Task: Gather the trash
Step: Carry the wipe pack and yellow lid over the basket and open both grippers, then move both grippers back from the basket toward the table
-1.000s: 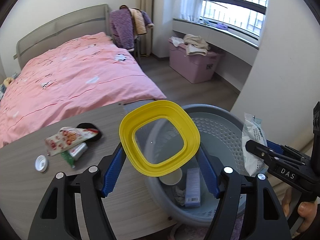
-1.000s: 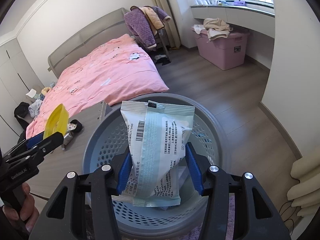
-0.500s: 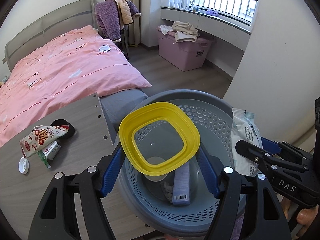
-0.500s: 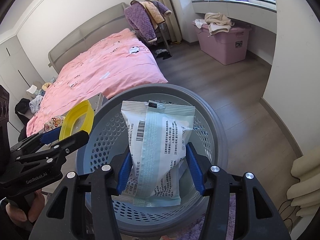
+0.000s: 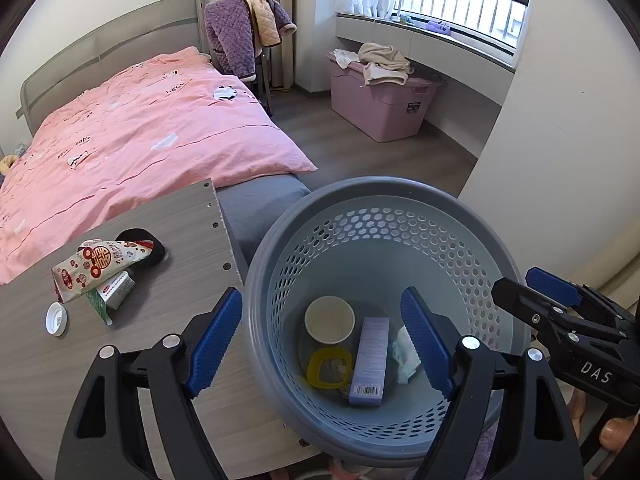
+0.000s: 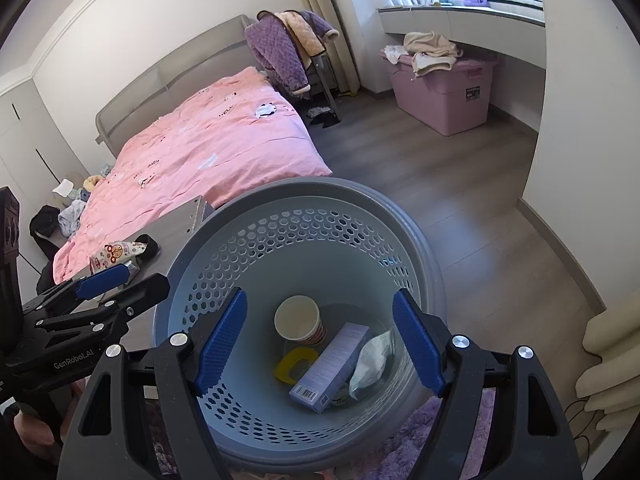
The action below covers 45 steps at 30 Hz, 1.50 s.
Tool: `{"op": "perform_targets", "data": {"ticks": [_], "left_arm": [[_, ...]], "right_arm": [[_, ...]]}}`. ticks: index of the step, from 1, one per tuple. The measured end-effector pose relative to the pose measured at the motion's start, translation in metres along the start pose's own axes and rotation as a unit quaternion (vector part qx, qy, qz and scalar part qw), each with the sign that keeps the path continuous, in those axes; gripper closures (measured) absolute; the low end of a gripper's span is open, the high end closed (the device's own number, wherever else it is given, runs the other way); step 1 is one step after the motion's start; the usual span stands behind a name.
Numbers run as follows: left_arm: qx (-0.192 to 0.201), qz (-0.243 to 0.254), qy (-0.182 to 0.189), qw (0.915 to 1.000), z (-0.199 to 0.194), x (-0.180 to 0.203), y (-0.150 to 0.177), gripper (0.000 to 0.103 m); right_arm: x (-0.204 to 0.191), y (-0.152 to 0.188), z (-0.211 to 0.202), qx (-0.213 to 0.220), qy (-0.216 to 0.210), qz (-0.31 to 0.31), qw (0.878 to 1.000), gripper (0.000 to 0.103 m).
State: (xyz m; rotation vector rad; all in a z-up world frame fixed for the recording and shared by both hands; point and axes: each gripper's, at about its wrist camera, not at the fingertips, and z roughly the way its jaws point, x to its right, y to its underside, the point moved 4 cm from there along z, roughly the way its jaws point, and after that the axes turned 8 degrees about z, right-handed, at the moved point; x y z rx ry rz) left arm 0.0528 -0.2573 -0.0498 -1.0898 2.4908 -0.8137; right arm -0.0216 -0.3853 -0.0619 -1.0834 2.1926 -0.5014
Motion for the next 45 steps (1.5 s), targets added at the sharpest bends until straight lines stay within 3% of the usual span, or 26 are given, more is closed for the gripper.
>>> {"op": "perform_targets", "data": {"ticks": [18,27,33,40,45], "left_arm": [[0.005,-0.019,-0.013,0.9997,-0.007,-0.013,0.006,0.025],[0.019,-0.061,-0.052,0.9966,-0.023,-0.058,0.016,0.025],[0.029,-0.107,-0.108,0.9879,-0.042,-0.112,0.033,0.025],[0.021,-0.169,-0.175,0.9698,-0.06,-0.182,0.068,0.025],[0.014,-0.21,-0.199,0.9571,-0.069,-0.224,0.095,0.025]], "right_arm": [[-0.009,0.004,0.002,-0.009,-0.008,-0.008,1.0,0.029],[-0.034,0.005,0.004,-0.012,-0.022,-0.031,0.999,0.029],[-0.071,0.004,0.01,-0.012,-0.046,-0.062,0.997,0.029],[-0.143,0.008,0.027,-0.022,-0.088,-0.124,0.988,0.029],[-0.198,0.012,0.045,-0.03,-0.111,-0.167,0.979,0.029]]}}
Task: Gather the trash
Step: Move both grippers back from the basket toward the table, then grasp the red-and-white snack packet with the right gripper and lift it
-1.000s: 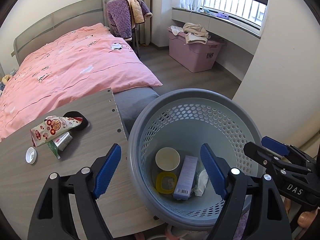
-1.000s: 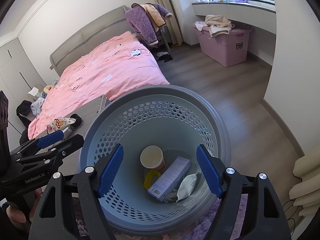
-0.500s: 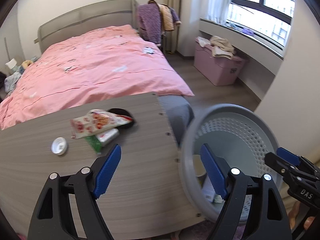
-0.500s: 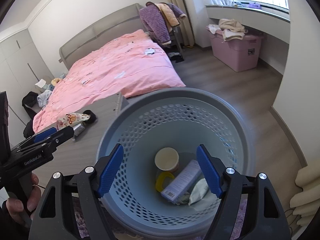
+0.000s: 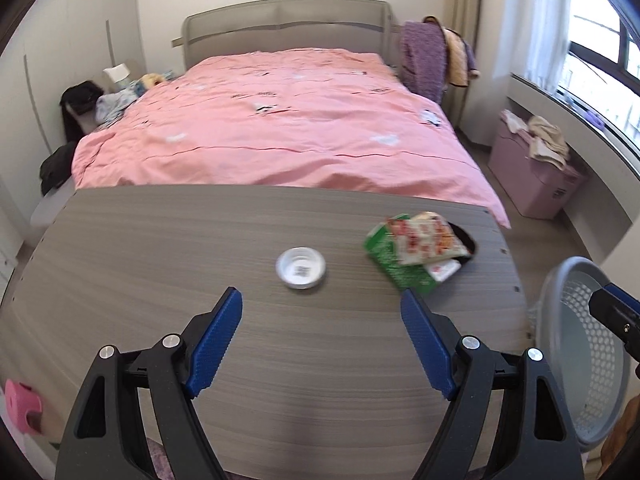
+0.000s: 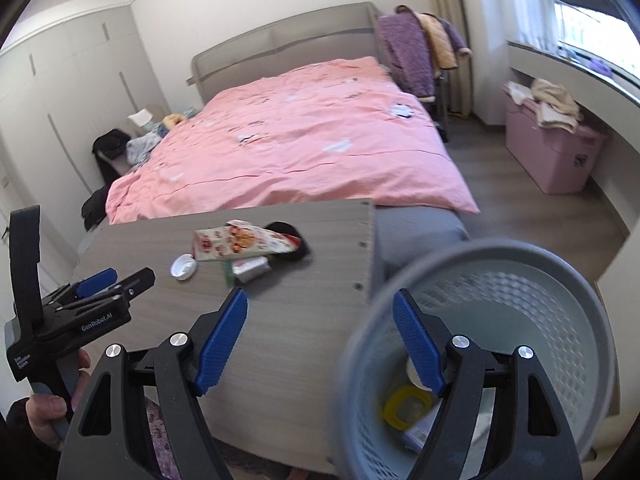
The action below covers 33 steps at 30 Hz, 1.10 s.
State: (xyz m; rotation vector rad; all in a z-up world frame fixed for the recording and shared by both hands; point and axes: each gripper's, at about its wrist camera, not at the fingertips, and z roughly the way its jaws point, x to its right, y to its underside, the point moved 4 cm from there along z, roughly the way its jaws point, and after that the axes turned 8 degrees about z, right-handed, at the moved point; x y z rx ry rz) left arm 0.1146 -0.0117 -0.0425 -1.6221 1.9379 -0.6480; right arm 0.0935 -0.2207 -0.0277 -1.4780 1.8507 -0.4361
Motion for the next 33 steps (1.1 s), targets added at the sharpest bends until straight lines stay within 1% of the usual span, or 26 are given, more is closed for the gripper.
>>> {"op": "perform_targets", "data": {"ticks": [3,7,9,13,16,21,28,33], "left_arm": [[-0.003,-0.02,-0.008,0.9998,0.007,-0.026,0.004,0.025],[-0.007,-0.038,-0.017,0.9991,0.02,-0.055,0.005,0.025],[-0.009,-0.044,-0.02,0.9988,0.027,-0.066,0.005,0.025],[-0.01,-0.056,-0.026,0.998,0.038,-0.086,0.006,0.025],[-0.007,-0.057,-0.032,0.9979,0.043,-0.098,0.006,0.025],[-0.007,-0.067,-0.028,0.9973,0.054,-0.115,0.005,0.025],[-0.01,-0.084,-0.02,0.9962,0.059,-0.129,0.011,0.025],[-0.011,-0.091,-0.016,0.9956,0.061,-0.133,0.014,0.025]], "right_arm": [[-0.031,-0.005,0.022,-0.007,-0.007,-0.025,1.0,0.029],[-0.063,-0.007,0.049,-0.015,-0.004,-0.052,0.999,0.029],[-0.074,-0.008,0.061,-0.018,-0.003,-0.059,0.998,0.029],[-0.095,-0.008,0.086,-0.017,0.013,-0.065,0.998,0.029],[-0.102,-0.007,0.102,-0.011,0.034,-0.07,0.997,0.029],[-0.111,-0.003,0.121,-0.009,0.064,-0.074,0.995,0.029],[-0.124,-0.001,0.135,0.005,0.104,-0.1,0.99,0.029],[-0.127,-0.002,0.14,0.013,0.119,-0.11,0.987,0.03]]}}
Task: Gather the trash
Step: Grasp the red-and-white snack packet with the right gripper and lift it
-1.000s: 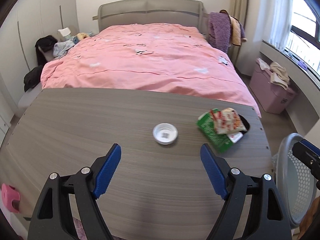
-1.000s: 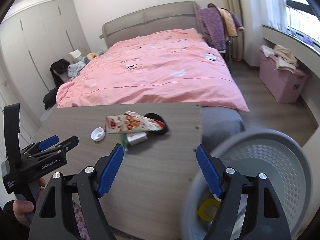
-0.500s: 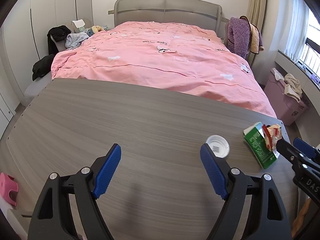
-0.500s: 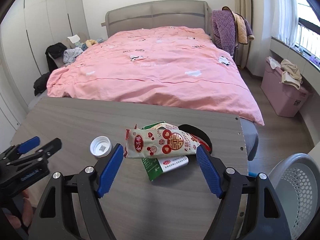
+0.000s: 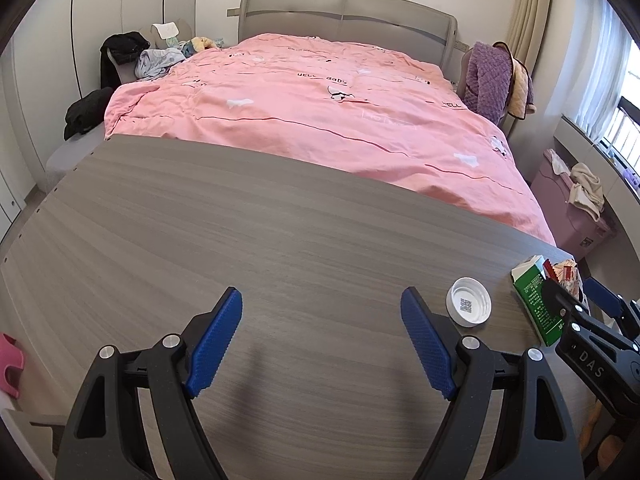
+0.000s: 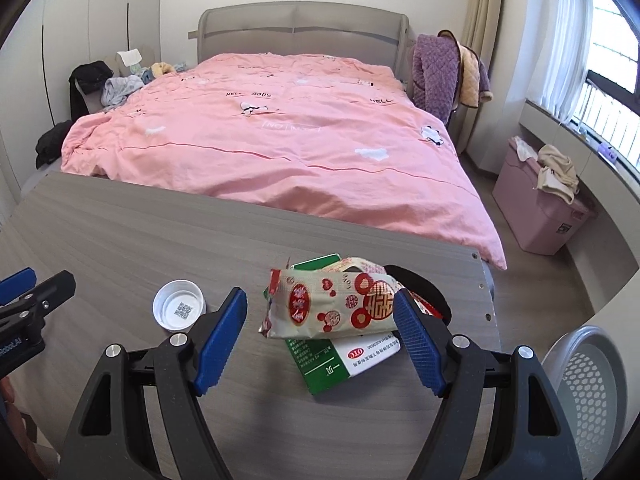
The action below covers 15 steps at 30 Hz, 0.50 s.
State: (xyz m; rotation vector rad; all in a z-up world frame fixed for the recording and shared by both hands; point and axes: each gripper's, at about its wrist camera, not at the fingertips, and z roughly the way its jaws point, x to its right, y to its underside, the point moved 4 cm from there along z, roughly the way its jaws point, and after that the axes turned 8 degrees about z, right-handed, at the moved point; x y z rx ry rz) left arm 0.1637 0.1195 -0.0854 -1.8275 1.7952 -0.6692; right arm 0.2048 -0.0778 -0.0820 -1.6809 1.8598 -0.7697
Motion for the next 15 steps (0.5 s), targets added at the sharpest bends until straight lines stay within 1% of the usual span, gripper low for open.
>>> {"op": "perform_targets", "data": {"ticks": [2,4,5,7,8,10,13,15], "left_arm": [[-0.002,-0.002,0.002,1.0,0.001,-0.001,0.002,0.025],[-0.002,-0.003,0.005,1.0,0.0,-0.001,0.003,0.025],[-0.002,-0.003,0.006,1.0,0.0,-0.002,0.003,0.025],[-0.001,-0.003,0.009,1.0,-0.001,-0.002,0.003,0.025],[0.0,-0.003,0.01,0.9999,-0.003,-0.002,0.004,0.025],[0.001,-0.004,0.013,0.9999,-0.004,-0.002,0.004,0.025],[0.002,-0.004,0.017,0.9999,-0.007,0.0,0.005,0.025],[0.002,-0.003,0.018,0.9998,-0.009,0.001,0.006,0.025]], "right_arm": [[-0.001,-0.001,0.002,-0.001,0.003,0.0,1.0,0.036],[-0.001,-0.001,0.003,-0.001,0.007,0.0,1.0,0.046],[-0.001,0.0,0.003,-0.001,0.007,-0.002,1.0,0.047],[-0.001,0.001,0.002,-0.001,0.008,-0.004,1.0,0.058],[-0.001,0.001,0.001,-0.001,0.007,-0.004,1.0,0.061],[0.0,0.002,-0.002,-0.001,0.002,-0.005,1.0,0.074],[0.001,0.005,-0.01,0.003,-0.006,-0.004,1.0,0.084],[0.002,0.006,-0.016,0.007,-0.01,-0.003,1.0,0.089]]}}
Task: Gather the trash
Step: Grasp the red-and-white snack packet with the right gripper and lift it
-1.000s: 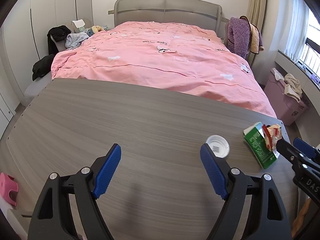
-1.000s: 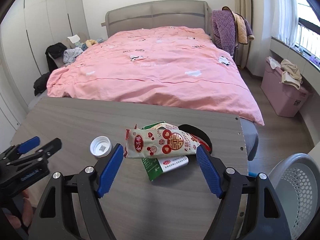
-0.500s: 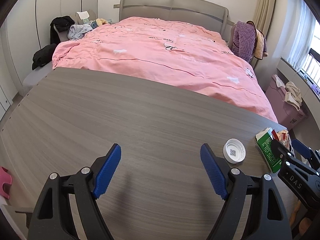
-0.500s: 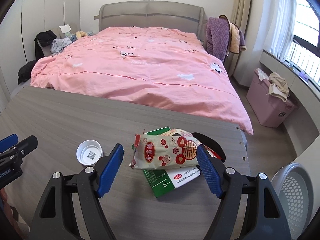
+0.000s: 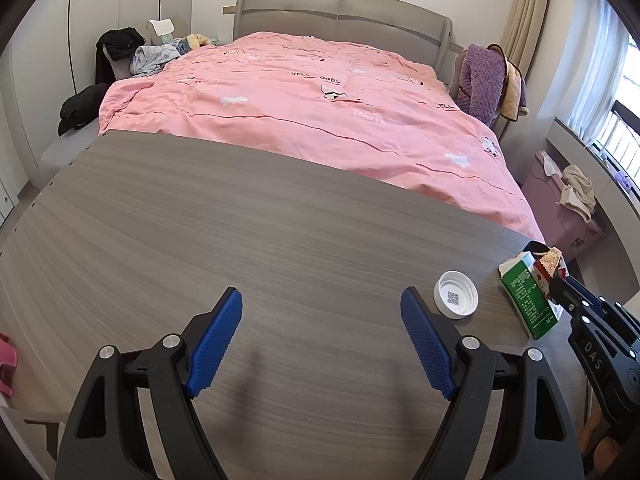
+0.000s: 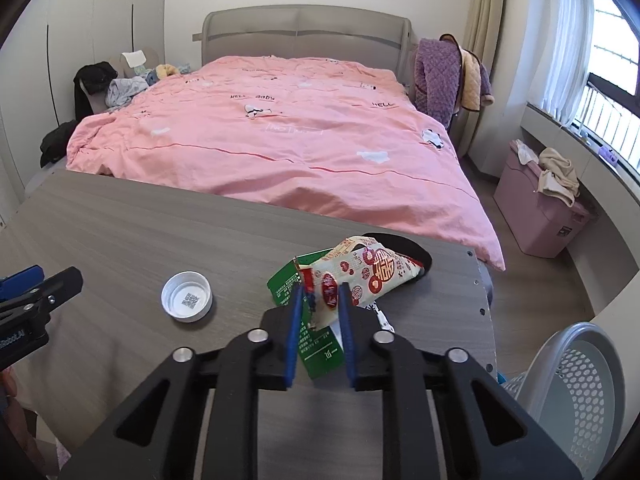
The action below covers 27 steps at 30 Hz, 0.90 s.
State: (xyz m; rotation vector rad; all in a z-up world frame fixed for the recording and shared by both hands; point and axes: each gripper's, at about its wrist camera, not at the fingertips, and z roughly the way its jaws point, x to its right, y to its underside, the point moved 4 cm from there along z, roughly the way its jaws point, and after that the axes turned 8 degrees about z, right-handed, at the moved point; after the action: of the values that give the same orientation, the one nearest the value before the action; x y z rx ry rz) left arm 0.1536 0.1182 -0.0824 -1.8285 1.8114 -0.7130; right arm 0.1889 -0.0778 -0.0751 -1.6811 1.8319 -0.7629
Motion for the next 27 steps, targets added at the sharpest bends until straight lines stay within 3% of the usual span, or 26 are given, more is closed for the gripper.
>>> {"op": "perform_targets", "data": {"ticks": [12,24,27], "left_arm": [[0.009,0.011,0.012,0.9998,-0.021,0.016,0.007,0.025],[0.014,0.014,0.025,0.9995,-0.034,0.02,0.009,0.025],[0.014,0.013,0.029,0.9994,-0.033,0.019,0.009,0.025]], "right_arm": [[0.003,0.007,-0.046,0.018,-0.038,0.004,0.999,0.093],[0.03,-0.025,-0.039,-0.044,-0.077,0.089,0.992,0.09],[0.038,-0.035,-0.03,-0.069,-0.079,0.11,0.988,0.08]]}}
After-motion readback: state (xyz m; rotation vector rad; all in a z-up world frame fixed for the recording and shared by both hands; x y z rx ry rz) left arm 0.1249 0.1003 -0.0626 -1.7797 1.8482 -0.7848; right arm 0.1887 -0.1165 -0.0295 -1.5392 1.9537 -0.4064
